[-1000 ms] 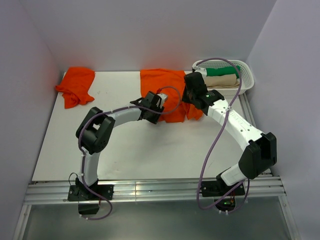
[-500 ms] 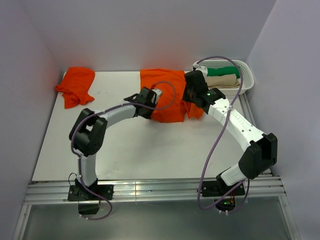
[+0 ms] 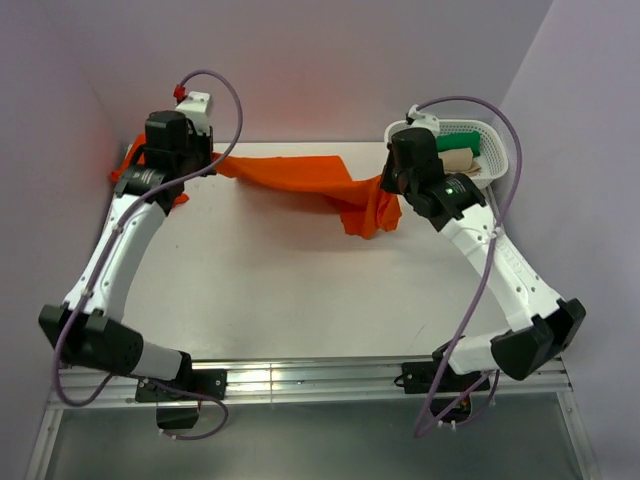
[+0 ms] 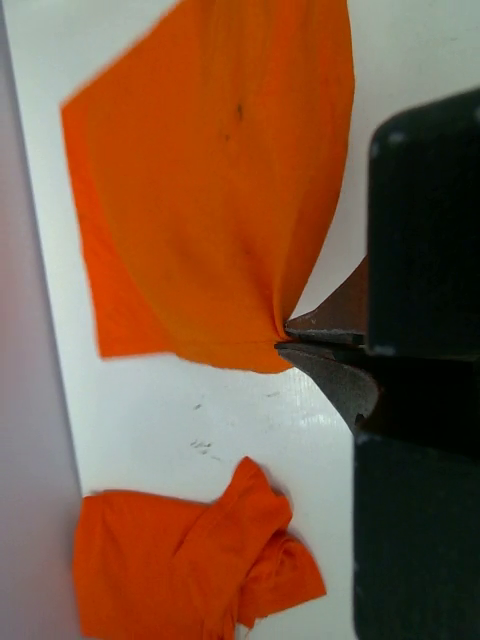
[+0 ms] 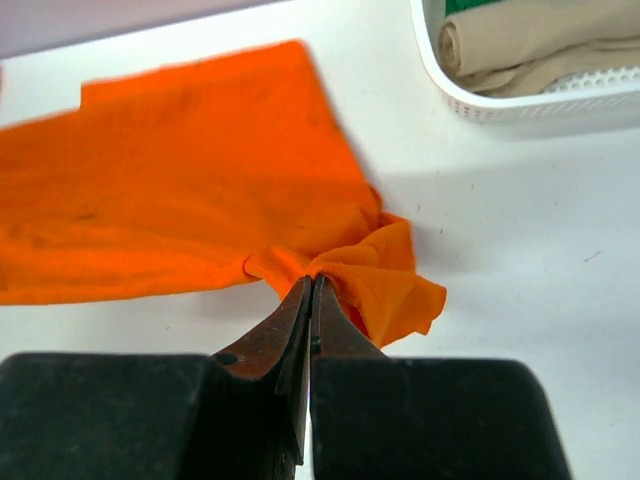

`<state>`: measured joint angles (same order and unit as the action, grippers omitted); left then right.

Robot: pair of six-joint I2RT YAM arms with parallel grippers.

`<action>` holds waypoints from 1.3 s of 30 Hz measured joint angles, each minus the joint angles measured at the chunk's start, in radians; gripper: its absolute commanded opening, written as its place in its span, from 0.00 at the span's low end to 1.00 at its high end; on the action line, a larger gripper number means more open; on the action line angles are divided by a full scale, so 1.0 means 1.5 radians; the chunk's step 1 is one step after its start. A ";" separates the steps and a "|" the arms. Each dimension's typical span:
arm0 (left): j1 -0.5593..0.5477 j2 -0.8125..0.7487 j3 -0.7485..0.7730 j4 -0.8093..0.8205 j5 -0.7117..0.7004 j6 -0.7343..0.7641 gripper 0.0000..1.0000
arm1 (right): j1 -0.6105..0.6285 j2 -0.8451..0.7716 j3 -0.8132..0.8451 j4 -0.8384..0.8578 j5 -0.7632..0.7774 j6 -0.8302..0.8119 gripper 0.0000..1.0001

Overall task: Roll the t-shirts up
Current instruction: Flatten the tshirt

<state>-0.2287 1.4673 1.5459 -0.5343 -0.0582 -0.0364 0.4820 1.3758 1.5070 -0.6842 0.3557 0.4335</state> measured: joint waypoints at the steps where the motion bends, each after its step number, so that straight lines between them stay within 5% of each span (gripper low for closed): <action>1: -0.002 -0.026 -0.003 -0.007 0.000 0.001 0.00 | 0.003 -0.015 0.000 -0.004 0.000 -0.005 0.00; 12: -0.002 -0.192 0.025 -0.048 0.001 0.012 0.00 | 0.042 -0.150 0.085 -0.022 -0.029 -0.065 0.00; 20: 0.008 0.022 0.134 -0.025 0.011 0.030 0.00 | 0.041 0.106 0.357 -0.004 -0.028 -0.156 0.00; 24: 0.032 0.263 0.339 -0.014 0.017 0.037 0.00 | 0.030 0.357 0.578 0.035 -0.027 -0.223 0.00; 28: 0.057 0.483 0.588 0.014 0.003 0.050 0.00 | 0.011 0.499 0.654 0.125 -0.006 -0.298 0.00; 39: 0.124 0.374 0.504 0.210 -0.017 0.049 0.00 | 0.003 0.451 0.605 0.417 0.065 -0.405 0.00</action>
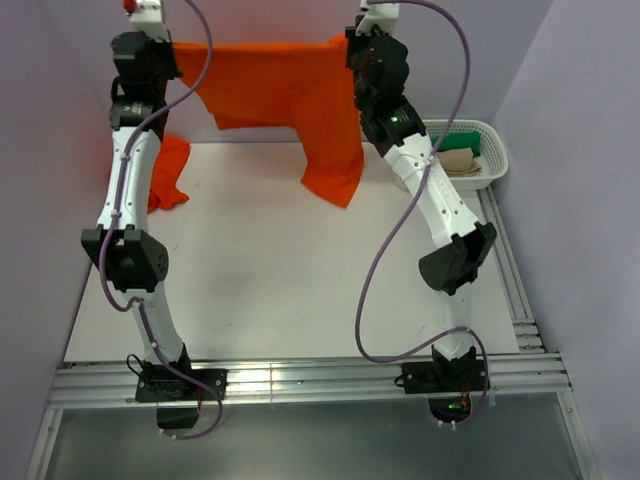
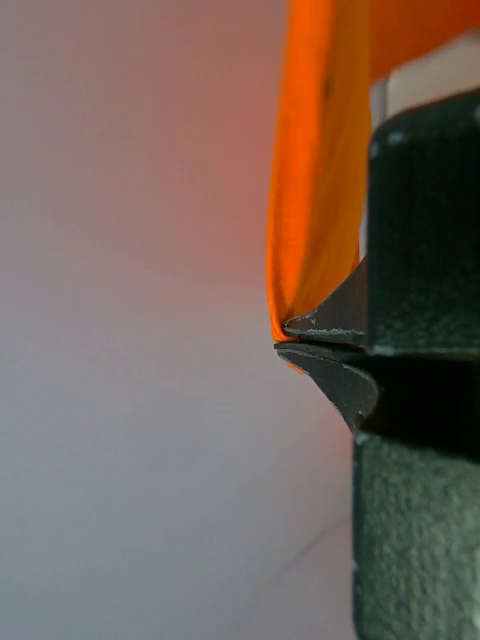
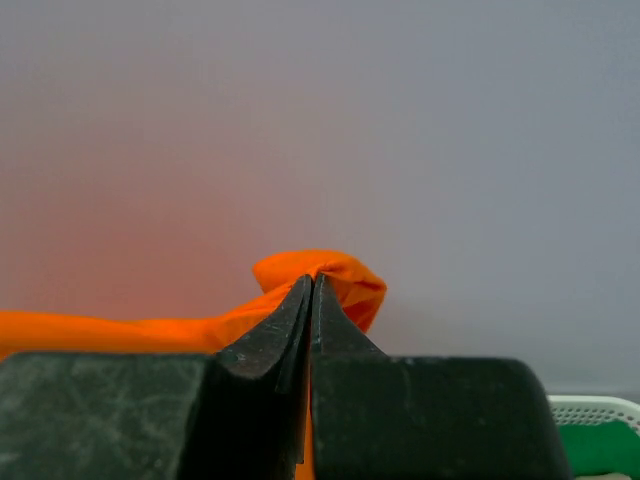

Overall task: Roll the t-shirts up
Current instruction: Flatten the tshirt

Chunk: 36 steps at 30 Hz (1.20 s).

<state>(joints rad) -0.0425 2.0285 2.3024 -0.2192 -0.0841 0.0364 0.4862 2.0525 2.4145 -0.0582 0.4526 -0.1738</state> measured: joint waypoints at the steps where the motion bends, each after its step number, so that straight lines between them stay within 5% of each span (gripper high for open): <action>1: 0.008 -0.014 -0.010 0.012 0.001 0.000 0.00 | 0.000 -0.027 -0.028 0.018 0.008 -0.002 0.00; 9: 0.041 -0.148 -0.298 0.070 0.038 0.016 0.00 | 0.004 -0.238 -0.395 0.078 0.062 0.073 0.00; 18: 0.048 -0.172 -0.660 -0.013 0.072 0.109 0.00 | 0.011 -0.279 -0.765 -0.102 0.032 0.337 0.00; 25: 0.054 -0.236 -0.852 -0.086 0.082 0.187 0.00 | 0.074 -0.279 -0.874 -0.204 0.004 0.467 0.00; 36: 0.059 -0.308 -0.930 -0.098 0.073 0.244 0.00 | 0.169 -0.262 -0.914 -0.274 -0.026 0.587 0.01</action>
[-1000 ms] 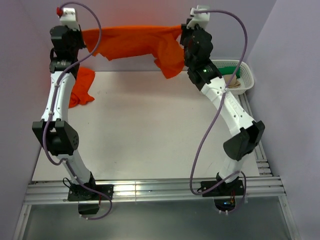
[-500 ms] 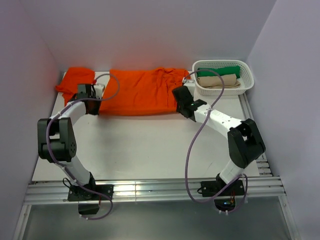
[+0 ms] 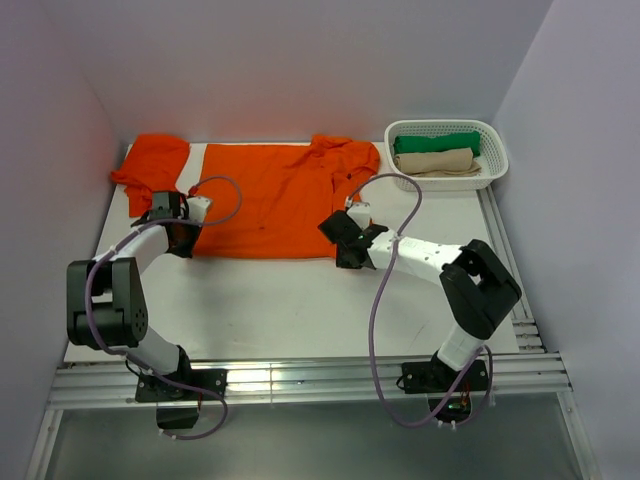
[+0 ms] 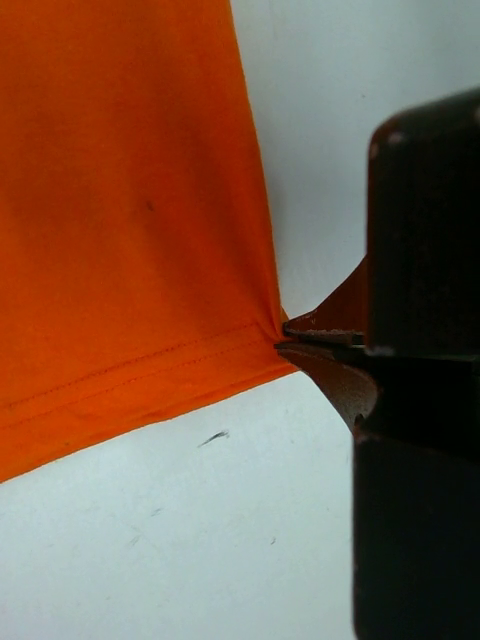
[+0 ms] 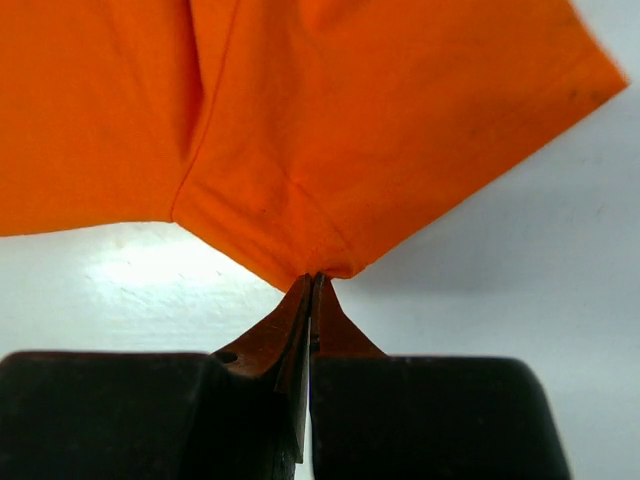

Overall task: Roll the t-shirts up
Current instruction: Flatten the tshirt

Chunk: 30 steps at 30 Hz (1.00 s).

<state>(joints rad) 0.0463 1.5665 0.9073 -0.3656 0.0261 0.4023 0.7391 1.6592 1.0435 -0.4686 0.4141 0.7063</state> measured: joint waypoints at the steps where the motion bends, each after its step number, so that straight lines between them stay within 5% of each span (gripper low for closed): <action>1: 0.000 -0.004 -0.004 -0.002 -0.001 0.002 0.00 | 0.002 -0.001 -0.011 -0.001 -0.006 0.007 0.05; 4: 0.000 -0.013 -0.018 -0.009 -0.001 0.005 0.00 | 0.005 -0.007 -0.048 0.003 -0.028 0.023 0.16; 8: 0.000 -0.023 -0.025 -0.016 -0.003 0.008 0.00 | 0.005 -0.049 -0.077 -0.008 -0.045 0.034 0.51; 10: 0.000 -0.026 -0.025 -0.016 -0.005 0.009 0.00 | 0.005 -0.084 -0.077 -0.018 -0.042 0.037 0.57; 17: 0.000 -0.027 -0.025 -0.021 -0.005 0.010 0.00 | -0.090 -0.167 -0.071 -0.026 -0.043 0.031 0.54; 30: 0.000 -0.031 -0.013 -0.044 -0.003 0.010 0.00 | -0.245 -0.110 -0.092 0.006 -0.062 0.029 0.51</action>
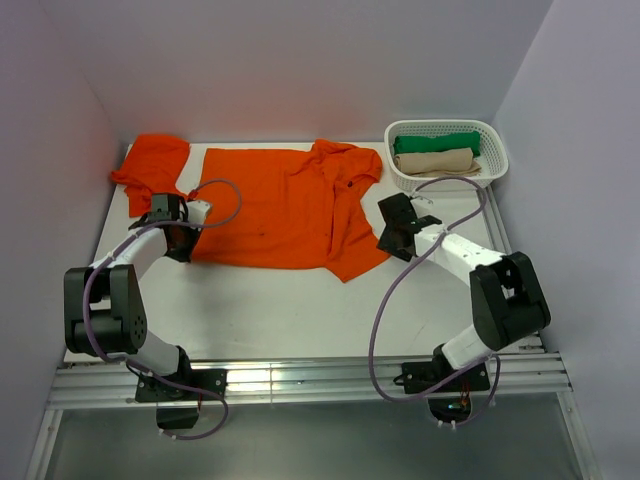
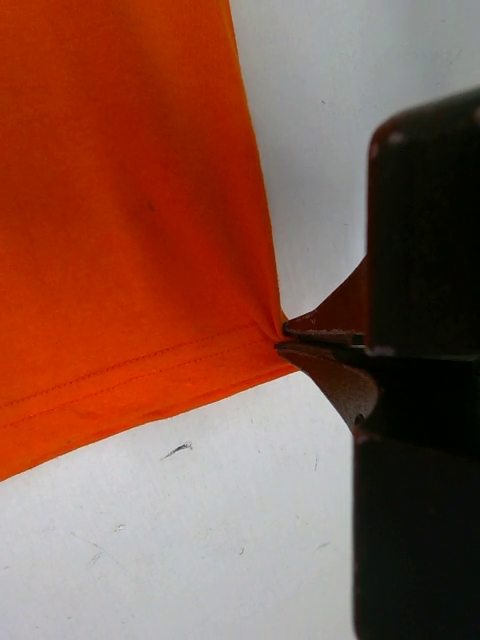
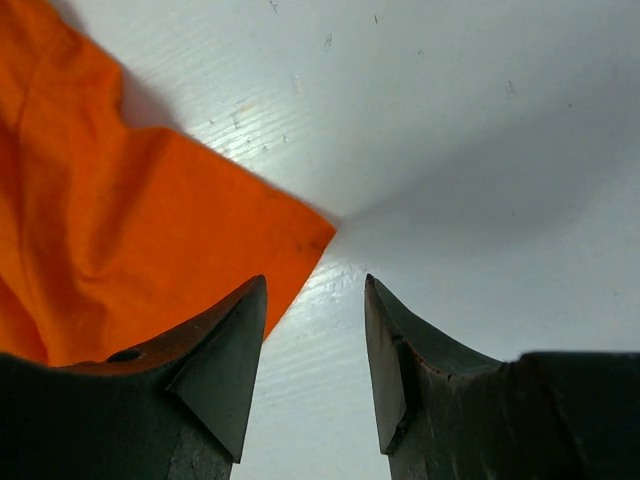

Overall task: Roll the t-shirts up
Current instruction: Flatten the tshirt

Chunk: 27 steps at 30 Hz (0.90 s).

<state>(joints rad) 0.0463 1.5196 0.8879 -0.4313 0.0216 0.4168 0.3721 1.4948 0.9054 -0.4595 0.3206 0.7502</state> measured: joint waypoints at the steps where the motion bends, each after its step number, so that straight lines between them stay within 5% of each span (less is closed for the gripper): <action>1: 0.000 0.000 0.000 0.000 0.000 0.000 0.00 | -0.003 0.008 -0.003 0.006 -0.004 0.000 0.51; 18: 0.001 0.000 0.001 0.000 0.000 -0.001 0.00 | -0.026 0.080 -0.032 0.084 -0.035 0.012 0.43; 25: 0.001 0.000 0.001 -0.001 0.000 -0.002 0.00 | -0.027 0.104 -0.009 0.084 -0.032 0.011 0.02; 27: 0.001 0.000 0.001 -0.001 0.000 -0.002 0.00 | -0.027 0.105 -0.008 0.086 -0.033 0.014 0.00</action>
<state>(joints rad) 0.0471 1.5196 0.8886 -0.4320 0.0219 0.4145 0.3309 1.6516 0.8928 -0.3309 0.2714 0.7712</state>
